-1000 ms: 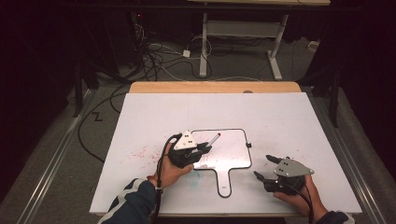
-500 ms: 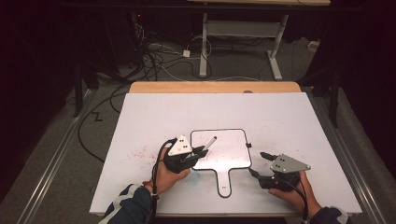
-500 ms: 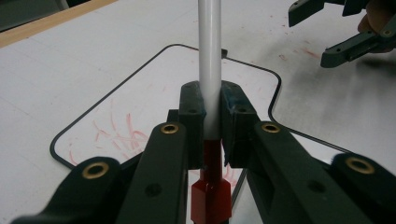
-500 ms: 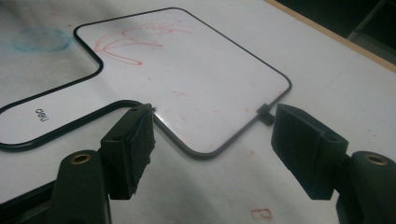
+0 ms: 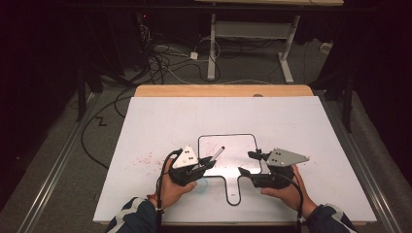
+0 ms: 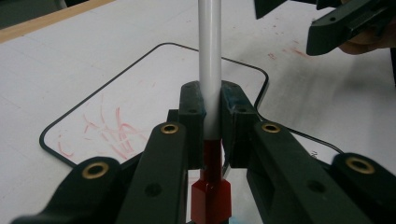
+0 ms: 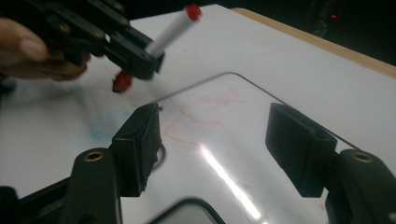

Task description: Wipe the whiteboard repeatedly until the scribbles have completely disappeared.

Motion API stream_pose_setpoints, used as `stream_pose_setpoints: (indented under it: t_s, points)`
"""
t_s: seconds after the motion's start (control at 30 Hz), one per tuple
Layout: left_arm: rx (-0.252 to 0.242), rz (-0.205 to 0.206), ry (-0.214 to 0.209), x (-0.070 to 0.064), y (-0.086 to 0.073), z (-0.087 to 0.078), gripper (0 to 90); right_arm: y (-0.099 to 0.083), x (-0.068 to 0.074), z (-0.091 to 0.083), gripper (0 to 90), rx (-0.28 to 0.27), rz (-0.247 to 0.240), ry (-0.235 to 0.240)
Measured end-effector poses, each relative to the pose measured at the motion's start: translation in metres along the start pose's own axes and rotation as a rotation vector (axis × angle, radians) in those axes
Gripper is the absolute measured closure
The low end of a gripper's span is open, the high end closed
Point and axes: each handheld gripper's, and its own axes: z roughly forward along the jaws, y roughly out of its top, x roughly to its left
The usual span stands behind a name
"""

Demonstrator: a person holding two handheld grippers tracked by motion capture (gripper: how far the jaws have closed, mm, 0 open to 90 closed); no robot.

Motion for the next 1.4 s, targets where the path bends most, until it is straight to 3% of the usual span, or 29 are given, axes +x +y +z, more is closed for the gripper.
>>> stream_pose_setpoints:
  t_s: [0.07, 0.43, 0.57, 0.7, 0.87, 0.9, 0.93, 1.0, 1.03, 1.13, 1.23, 1.37, 1.4]
  points:
    - [-0.004, 0.005, -0.007, -0.002, 0.0, 0.001, 78.6, 0.008, 0.003, 0.008, 38.8, -0.013, -0.009, 0.014]
    - [-0.022, 0.034, -0.033, -0.008, 0.002, 0.008, 78.6, 0.024, 0.003, 0.043, 52.9, -0.061, 0.137, 0.166]
    - [-0.032, 0.028, -0.028, -0.007, 0.003, 0.008, 78.6, 0.026, 0.006, 0.048, 68.1, -0.075, 0.146, 0.172]
    - [-0.026, 0.029, -0.023, -0.006, 0.002, 0.011, 78.6, 0.027, 0.004, 0.051, 71.5, -0.082, 0.155, 0.183]
    - [0.002, 0.031, 0.019, -0.006, 0.001, 0.015, 77.9, 0.031, 0.004, 0.059, 80.7, -0.079, 0.133, 0.226]
    - [0.004, 0.029, 0.021, -0.005, 0.001, 0.015, 76.3, 0.032, 0.005, 0.06, 80.8, -0.072, 0.12, 0.221]
    - [0.019, 0.025, 0.049, -0.005, 0.001, 0.014, 71.7, 0.034, 0.006, 0.062, 80.9, -0.066, 0.111, 0.226]
    - [0.04, 0.035, 0.083, -0.004, 0.001, 0.011, 59.2, 0.037, 0.007, 0.065, 80.9, -0.06, 0.09, 0.224]
    - [0.044, 0.042, 0.082, -0.003, 0.001, 0.008, 54.5, 0.039, 0.006, 0.066, 81.0, -0.054, 0.078, 0.221]
    - [0.075, 0.033, 0.162, 0.001, -0.002, -0.008, 34.3, 0.049, -0.002, 0.065, 81.0, -0.048, 0.024, 0.175]
    - [0.089, 0.017, 0.197, 0.005, -0.014, -0.027, 25.1, 0.058, -0.012, 0.069, 81.0, -0.011, -0.016, 0.124]
    - [0.13, 0.009, 0.257, 0.008, -0.033, -0.048, 21.4, 0.062, -0.026, 0.08, 81.0, 0.036, -0.048, 0.085]
    - [0.138, -0.009, 0.271, 0.009, -0.038, -0.055, 21.4, 0.063, -0.028, 0.084, 81.0, 0.044, -0.055, 0.079]
